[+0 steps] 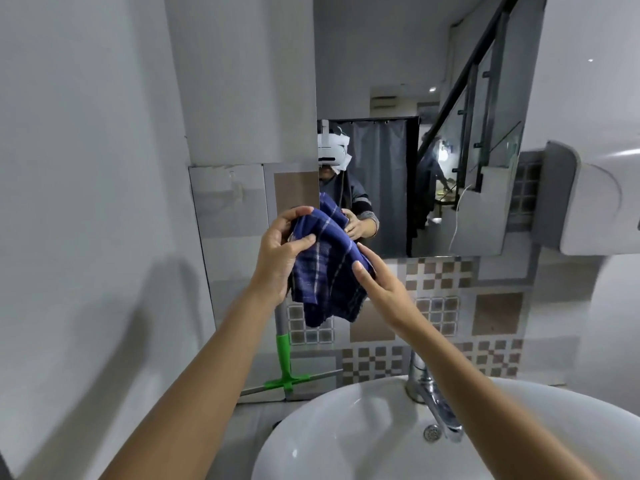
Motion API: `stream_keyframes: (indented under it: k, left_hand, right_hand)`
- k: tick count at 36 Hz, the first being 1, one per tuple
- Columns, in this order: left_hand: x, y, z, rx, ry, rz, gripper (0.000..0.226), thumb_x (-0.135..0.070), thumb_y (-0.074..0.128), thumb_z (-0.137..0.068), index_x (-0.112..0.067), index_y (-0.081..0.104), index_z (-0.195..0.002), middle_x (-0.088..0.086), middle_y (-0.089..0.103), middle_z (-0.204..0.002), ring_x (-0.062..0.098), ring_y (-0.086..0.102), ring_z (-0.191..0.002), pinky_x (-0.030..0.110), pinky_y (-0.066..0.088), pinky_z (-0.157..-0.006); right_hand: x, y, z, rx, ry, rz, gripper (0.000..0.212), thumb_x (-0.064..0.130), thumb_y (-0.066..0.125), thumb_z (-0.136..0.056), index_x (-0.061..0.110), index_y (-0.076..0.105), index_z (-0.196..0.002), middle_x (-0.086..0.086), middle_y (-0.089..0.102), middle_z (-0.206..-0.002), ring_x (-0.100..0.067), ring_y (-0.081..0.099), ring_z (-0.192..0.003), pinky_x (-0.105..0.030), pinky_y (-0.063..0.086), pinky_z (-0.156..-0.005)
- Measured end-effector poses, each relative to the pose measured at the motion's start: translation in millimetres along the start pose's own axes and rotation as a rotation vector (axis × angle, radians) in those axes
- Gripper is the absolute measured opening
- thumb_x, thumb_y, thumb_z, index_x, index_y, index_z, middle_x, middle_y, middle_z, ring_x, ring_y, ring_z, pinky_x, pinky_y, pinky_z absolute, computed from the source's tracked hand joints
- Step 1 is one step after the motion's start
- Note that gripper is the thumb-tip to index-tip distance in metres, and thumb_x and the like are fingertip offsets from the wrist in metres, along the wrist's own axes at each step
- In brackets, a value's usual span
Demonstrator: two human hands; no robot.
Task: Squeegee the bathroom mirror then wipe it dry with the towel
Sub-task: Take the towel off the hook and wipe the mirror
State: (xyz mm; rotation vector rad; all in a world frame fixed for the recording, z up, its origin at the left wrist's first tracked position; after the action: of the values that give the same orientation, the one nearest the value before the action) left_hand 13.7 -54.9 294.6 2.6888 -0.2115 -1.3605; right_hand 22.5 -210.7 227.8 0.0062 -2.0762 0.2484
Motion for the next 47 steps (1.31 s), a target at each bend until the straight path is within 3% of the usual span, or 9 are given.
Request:
stream_keyframes:
  k: [7,12,18,23,27,32,36,42,47]
  left_hand:
    - [8.3,-1.0,6.2,0.008,-0.007,0.008,0.040,0.011,0.057,-0.078,-0.023,0.062,-0.100,0.005,0.063,-0.104,0.018,0.061,-0.095,0.031,0.054,-0.081]
    - [19.8,-11.2,9.4,0.060,-0.061,-0.092,0.042,0.012,0.060,-0.076,-0.019,0.059,-0.104,0.003,0.060,-0.107,0.013,0.060,-0.094,0.025,0.053,-0.076]
    - [58.2,-25.4,13.5,0.140,-0.211,-0.361,0.049,0.002,0.073,-0.069,-0.030,0.058,-0.104,0.006,0.053,-0.119,0.024,0.057,-0.105,0.035,0.053,-0.085]
    - [80.7,-10.5,16.7,0.265,-0.242,-0.402,0.055,-0.003,0.078,-0.067,-0.031,0.055,-0.109,0.007,0.052,-0.126,0.022,0.057,-0.109,0.037,0.052,-0.089]
    - [94.2,49.3,-0.2,0.319,-0.228,-0.464,0.060,-0.011,0.082,-0.064,-0.033,0.055,-0.113,0.000,0.052,-0.125,0.019,0.056,-0.111,0.041,0.051,-0.092]
    - [97.7,68.3,-10.8,0.196,-0.110,-0.480,0.049,-0.014,0.081,-0.065,-0.035,0.061,-0.105,-0.005,0.063,-0.113,0.014,0.060,-0.105,0.043,0.049,-0.094]
    - [98.4,59.9,-9.9,0.050,-0.063,-0.483,0.040,-0.016,0.079,-0.069,-0.032,0.064,-0.103,-0.002,0.067,-0.107,0.015,0.061,-0.102,0.042,0.050,-0.092]
    - [97.5,65.1,-8.0,0.008,-0.033,-0.526,0.036,-0.019,0.080,-0.068,-0.025,0.066,-0.101,0.000,0.069,-0.102,0.016,0.064,-0.097,0.041,0.053,-0.087]
    - [89.9,74.3,-15.0,-0.057,0.013,-0.604,0.028,-0.020,0.081,-0.066,-0.019,0.070,-0.092,-0.004,0.070,-0.088,0.017,0.065,-0.085,0.043,0.056,-0.079]
  right_hand:
    - [4.2,0.5,-4.3,-0.038,-0.018,-0.030,0.049,0.028,0.055,-0.091,0.025,0.038,-0.138,0.001,0.055,-0.127,-0.012,0.055,-0.114,-0.033,0.048,-0.096]
    - [3.0,-11.7,-2.1,-0.138,-0.048,0.033,0.046,0.016,0.065,-0.085,0.022,0.051,-0.128,0.008,0.059,-0.106,-0.006,0.058,-0.098,-0.024,0.051,-0.085]
    - [-14.2,-35.9,-2.7,-0.206,0.000,0.115,0.040,0.005,0.069,-0.079,0.016,0.064,-0.116,-0.001,0.068,-0.103,-0.015,0.065,-0.094,-0.034,0.056,-0.085]
    - [-14.2,-62.3,-3.2,-0.251,0.000,0.203,0.034,0.002,0.069,-0.078,0.014,0.067,-0.110,0.000,0.069,-0.097,-0.009,0.066,-0.085,-0.012,0.054,-0.071]
    - [-9.3,-134.8,-12.8,-0.289,-0.017,0.293,0.029,0.005,0.071,-0.078,0.018,0.070,-0.103,-0.001,0.071,-0.093,-0.012,0.067,-0.085,-0.021,0.057,-0.076]
    - [-15.5,-167.9,-15.3,-0.332,-0.018,0.319,0.026,0.007,0.073,-0.076,0.018,0.072,-0.099,-0.002,0.072,-0.091,-0.014,0.067,-0.086,-0.031,0.056,-0.081]
    - [-10.8,-163.5,-17.0,-0.291,-0.032,0.388,0.024,0.009,0.071,-0.079,0.016,0.071,-0.101,-0.003,0.071,-0.092,-0.014,0.066,-0.083,-0.021,0.054,-0.075]
    - [-6.4,-170.4,-14.3,-0.310,-0.038,0.446,0.022,0.012,0.070,-0.079,0.017,0.071,-0.101,0.001,0.069,-0.087,-0.010,0.064,-0.080,-0.013,0.051,-0.069]
    - [-4.7,-183.6,-19.8,-0.335,-0.045,0.446,0.021,0.014,0.071,-0.079,0.017,0.072,-0.099,0.000,0.069,-0.082,-0.014,0.064,-0.074,-0.025,0.056,-0.072]
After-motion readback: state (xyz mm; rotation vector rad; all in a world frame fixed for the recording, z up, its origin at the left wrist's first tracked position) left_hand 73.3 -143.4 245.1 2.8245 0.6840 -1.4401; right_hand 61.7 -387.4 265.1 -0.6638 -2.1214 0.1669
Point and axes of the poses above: each hand's wrist, its own z-axis away from the middle knuckle, its own y-axis out of the palm, x = y × z, the point moved 9 cm from there along -z, towards the middle knuckle
